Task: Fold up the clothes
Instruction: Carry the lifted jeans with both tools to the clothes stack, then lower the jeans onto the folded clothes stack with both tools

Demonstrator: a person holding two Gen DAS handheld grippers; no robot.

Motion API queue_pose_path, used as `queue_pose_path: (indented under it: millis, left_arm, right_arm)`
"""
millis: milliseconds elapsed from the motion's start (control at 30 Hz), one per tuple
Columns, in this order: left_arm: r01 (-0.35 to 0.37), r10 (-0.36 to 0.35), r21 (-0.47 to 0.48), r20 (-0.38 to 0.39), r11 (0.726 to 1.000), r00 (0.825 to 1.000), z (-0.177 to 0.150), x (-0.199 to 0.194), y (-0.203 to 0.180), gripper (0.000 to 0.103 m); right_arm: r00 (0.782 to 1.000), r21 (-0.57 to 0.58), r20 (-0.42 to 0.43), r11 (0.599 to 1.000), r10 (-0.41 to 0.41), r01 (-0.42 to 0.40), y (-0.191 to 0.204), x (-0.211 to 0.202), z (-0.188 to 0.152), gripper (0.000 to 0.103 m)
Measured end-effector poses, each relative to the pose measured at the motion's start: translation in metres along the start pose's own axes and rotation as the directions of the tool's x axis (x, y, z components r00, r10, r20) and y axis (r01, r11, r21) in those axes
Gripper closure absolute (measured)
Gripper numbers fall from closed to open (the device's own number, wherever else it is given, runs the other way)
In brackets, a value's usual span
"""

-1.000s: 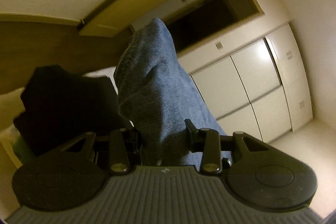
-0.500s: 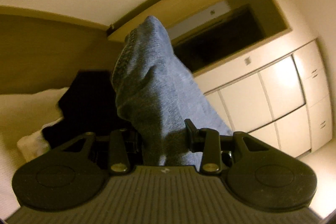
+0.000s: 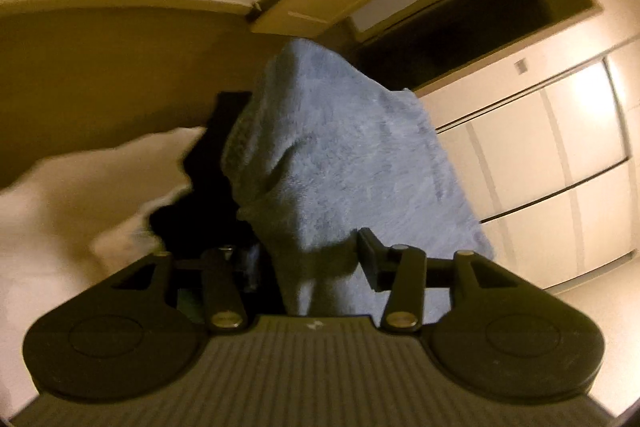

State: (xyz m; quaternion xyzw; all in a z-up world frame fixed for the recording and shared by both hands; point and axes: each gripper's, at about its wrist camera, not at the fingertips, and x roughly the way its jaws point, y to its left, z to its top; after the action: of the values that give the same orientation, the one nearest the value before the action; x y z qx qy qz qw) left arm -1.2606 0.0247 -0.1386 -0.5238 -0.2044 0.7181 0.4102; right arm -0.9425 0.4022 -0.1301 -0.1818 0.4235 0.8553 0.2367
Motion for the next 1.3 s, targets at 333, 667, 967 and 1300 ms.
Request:
queue_pose_path:
  millis: [333, 667, 967, 1300]
  left_arm:
    - [-0.168, 0.114, 0.499, 0.138, 0.85, 0.984, -0.028, -0.042, -0.088, 0.063]
    - [-0.283, 0.236, 0.526, 0.156, 0.802, 0.959, -0.023, 0.03, -0.065, 0.084]
    - [-0.318, 0.281, 0.513, 0.151, 0.797, 0.948, -0.006, 0.058, -0.069, 0.084]
    - [-0.263, 0.265, 0.549, 0.077, 0.794, 0.961, 0.004, 0.045, -0.127, 0.085]
  right_arm:
    - [0.973, -0.529, 0.201, 0.823, -0.117, 0.208, 0.145, -0.019, -0.083, 0.068]
    - [0.99, -0.379, 0.049, 0.915, -0.129, 0.138, 0.069, 0.093, -0.042, 0.073]
    - [0.994, -0.115, -0.049, 0.989, -0.098, 0.091, 0.049, 0.106, -0.03, 0.071]
    - [0.989, -0.231, 0.085, 0.964, -0.118, 0.134, 0.073, 0.042, -0.026, 0.063]
